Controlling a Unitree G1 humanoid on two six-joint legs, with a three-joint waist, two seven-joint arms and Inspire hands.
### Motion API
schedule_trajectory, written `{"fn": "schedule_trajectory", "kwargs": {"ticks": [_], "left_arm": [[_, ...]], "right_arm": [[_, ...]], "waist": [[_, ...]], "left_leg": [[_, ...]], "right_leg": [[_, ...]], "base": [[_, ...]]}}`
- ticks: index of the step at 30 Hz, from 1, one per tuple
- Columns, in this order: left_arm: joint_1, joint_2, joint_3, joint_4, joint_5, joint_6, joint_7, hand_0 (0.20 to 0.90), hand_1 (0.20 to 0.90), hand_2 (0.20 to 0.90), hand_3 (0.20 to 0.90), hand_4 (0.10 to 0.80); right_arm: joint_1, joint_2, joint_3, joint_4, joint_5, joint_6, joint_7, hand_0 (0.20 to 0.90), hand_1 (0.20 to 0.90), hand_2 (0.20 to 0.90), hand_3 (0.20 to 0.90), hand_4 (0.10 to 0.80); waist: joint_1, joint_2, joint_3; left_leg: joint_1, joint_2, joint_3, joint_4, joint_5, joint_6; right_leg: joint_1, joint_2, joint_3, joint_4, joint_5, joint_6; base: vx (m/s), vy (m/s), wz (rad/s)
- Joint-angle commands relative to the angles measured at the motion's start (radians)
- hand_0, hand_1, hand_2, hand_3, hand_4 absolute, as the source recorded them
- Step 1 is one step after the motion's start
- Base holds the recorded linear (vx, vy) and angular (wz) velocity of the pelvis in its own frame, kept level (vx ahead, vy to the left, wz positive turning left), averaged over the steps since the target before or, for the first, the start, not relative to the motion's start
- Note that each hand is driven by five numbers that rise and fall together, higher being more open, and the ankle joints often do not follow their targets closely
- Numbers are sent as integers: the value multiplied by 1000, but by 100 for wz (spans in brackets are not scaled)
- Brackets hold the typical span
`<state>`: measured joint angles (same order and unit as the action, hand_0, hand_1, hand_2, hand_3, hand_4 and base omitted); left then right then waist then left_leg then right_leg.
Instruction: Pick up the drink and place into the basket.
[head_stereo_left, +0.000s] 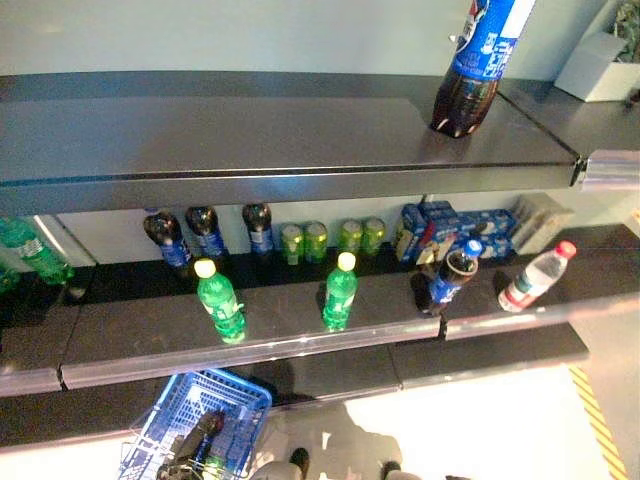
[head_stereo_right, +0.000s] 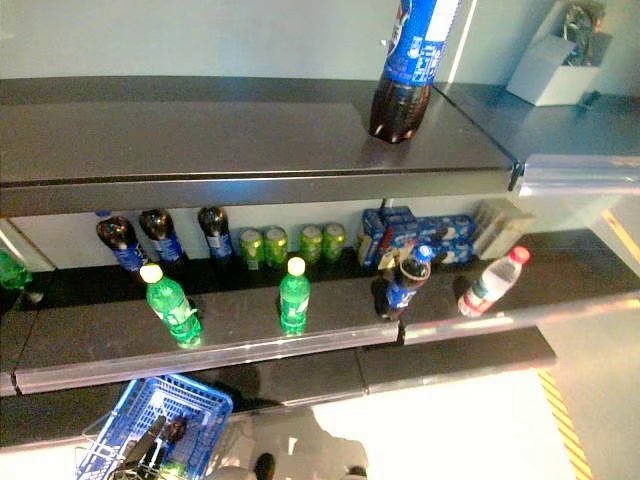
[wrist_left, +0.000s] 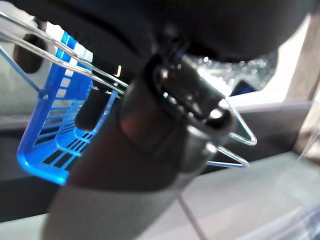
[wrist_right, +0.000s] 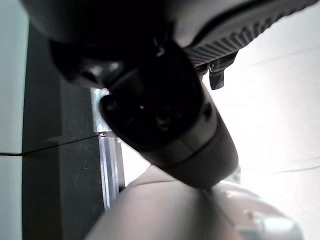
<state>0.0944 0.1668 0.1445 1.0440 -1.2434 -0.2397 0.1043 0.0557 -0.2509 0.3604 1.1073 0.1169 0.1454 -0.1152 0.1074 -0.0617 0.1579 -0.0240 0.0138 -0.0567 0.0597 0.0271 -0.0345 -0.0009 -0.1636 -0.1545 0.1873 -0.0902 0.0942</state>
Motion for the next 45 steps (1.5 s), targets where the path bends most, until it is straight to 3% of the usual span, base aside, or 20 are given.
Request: {"fn": "schedule_trajectory", "kwargs": {"ticks": [1,2,3,5,7,8,13,18,22,24,25,27,28,30,32,35,38,39,40,45], "left_arm": [[-65,42,13,-137,30,-65,-68,300,300,300,200,100],[-68,40,12,-135,37,-61,-69,300,300,300,200,100],[-80,26,-5,-121,62,-42,-86,300,300,300,200,100],[-80,12,-39,-116,56,-43,-83,300,300,300,200,100],[-75,0,-54,-108,55,-45,-89,300,300,300,200,100],[-61,-13,-63,-111,55,-55,-90,300,300,300,200,100],[-47,-28,-67,-100,53,-59,-126,300,300,300,200,100],[-61,-29,-93,-88,48,-56,-142,300,300,300,200,100],[-70,-14,-104,-66,93,-34,-144,300,300,300,200,100],[-63,-6,-104,-55,121,-34,-147,300,300,300,200,100],[-68,8,-124,-48,119,-33,-134,300,300,300,200,100],[-79,21,-134,-40,106,-37,-109,300,300,300,200,100],[-79,21,-134,-39,106,-37,-109,300,300,300,200,100],[-85,21,-115,-45,37,-57,-90,300,300,300,200,100],[-88,19,-109,-65,28,-61,-79,300,300,300,200,100],[-82,18,-105,-87,52,-59,-53,300,300,300,200,100],[-48,32,-112,-168,60,-29,5,300,300,300,200,100],[-46,33,-115,-173,69,-25,4,300,300,300,200,100],[-35,37,-129,-192,91,-22,7,300,300,300,200,100],[39,4,-97,-219,112,-37,-24,300,300,300,200,100]], "right_arm": [[-67,9,38,-109,85,-16,17,900,900,900,900,800],[-65,9,35,-110,92,-16,12,900,900,900,900,800],[-64,2,10,-91,137,-30,-9,900,900,900,900,800],[-67,-8,-17,-60,141,-48,-2,900,900,900,900,800],[-69,-15,-44,-34,128,-69,14,900,900,900,900,800],[-72,-17,-54,-25,129,-73,22,900,900,900,900,800],[-71,-8,-68,-25,122,-74,5,900,900,900,900,800],[-69,2,-63,-22,138,-82,-9,900,900,900,900,800],[-64,20,-47,-26,160,-98,-23,900,900,900,900,800],[-55,29,-42,-43,148,-116,-27,900,900,900,900,800],[-47,29,-38,-67,153,-125,-31,900,900,900,900,800],[-42,29,-32,-88,151,-124,-28,900,900,900,900,800],[-42,29,-32,-88,151,-124,-28,900,900,900,900,800],[-45,22,-9,-132,83,-109,-7,900,900,900,900,800],[-53,8,26,-186,23,-99,3,900,900,900,900,800],[-57,-11,54,-264,-12,-78,2,900,900,900,900,800],[-42,-119,116,-656,-83,4,30,900,900,900,900,800],[-40,-135,116,-700,-85,6,35,900,900,900,900,800],[-21,-196,91,-871,-81,-5,17,900,900,900,900,800],[61,-314,-95,-1210,-86,-185,-44,900,900,900,900,800]], "waist": [[30,32,19],[27,31,18],[10,18,22],[-2,12,18],[-11,-1,16],[-18,-4,9],[-38,-7,-15],[-69,21,-34],[-89,30,-32],[-107,33,-28],[-135,43,-25],[-152,43,-24],[-152,43,-25],[-155,47,-20],[-147,40,-14],[-139,28,-11],[-139,3,9],[-140,1,10],[-144,-5,10],[-171,-1,-9]], "left_leg": [[-10,225,100,-14,58,-78],[-21,226,117,-9,63,-77],[-29,199,207,41,27,-54],[-37,161,252,108,-5,-40],[-52,115,259,231,-59,-23],[-31,76,268,277,-94,-13],[-3,21,268,412,-138,-8],[113,9,292,180,-173,5],[161,-29,261,49,-182,17],[170,-41,235,32,-183,29],[161,-40,210,27,-177,48],[147,-52,197,46,-182,69],[146,-52,197,46,-182,69],[139,-45,195,64,-189,74],[134,-35,185,92,-211,67],[130,-18,190,117,-223,54],[139,57,215,107,-181,13],[140,64,217,101,-175,9],[145,82,219,74,-154,0],[166,104,236,3,-121,-17]], "right_leg": [[42,25,-65,-53,24,-6],[43,27,-75,-58,27,-9],[55,20,-124,-85,35,-22],[58,20,-144,-102,46,-37],[62,14,-156,-118,60,-48],[66,20,-156,-120,62,-53],[87,37,-161,-145,66,-71],[73,46,-144,-156,97,-44],[21,39,-103,-184,167,4],[-20,31,-45,-169,188,26],[-44,41,52,-121,165,24],[-72,29,93,-49,166,30],[-73,28,93,-48,166,30],[-102,-31,108,-15,190,44],[-80,-47,113,-68,179,49],[-44,-46,101,-113,169,49],[1,-14,78,-117,139,38],[6,-11,75,-119,136,36],[22,0,64,-126,126,32],[32,5,50,-140,112,38]], "base": [[-231,-444,8],[-275,-315,44],[-230,-204,67],[-269,-204,83],[-218,-128,73],[-133,-36,55],[-170,48,57],[-123,194,-10],[-97,137,63],[-134,78,14],[-144,40,6],[-134,-1,34],[-176,-65,36],[-209,-138,-2],[-121,-242,-18],[-40,-244,-28],[-66,-284,-3],[-36,-203,-12],[-19,-128,-4],[-12,-40,13]]}}
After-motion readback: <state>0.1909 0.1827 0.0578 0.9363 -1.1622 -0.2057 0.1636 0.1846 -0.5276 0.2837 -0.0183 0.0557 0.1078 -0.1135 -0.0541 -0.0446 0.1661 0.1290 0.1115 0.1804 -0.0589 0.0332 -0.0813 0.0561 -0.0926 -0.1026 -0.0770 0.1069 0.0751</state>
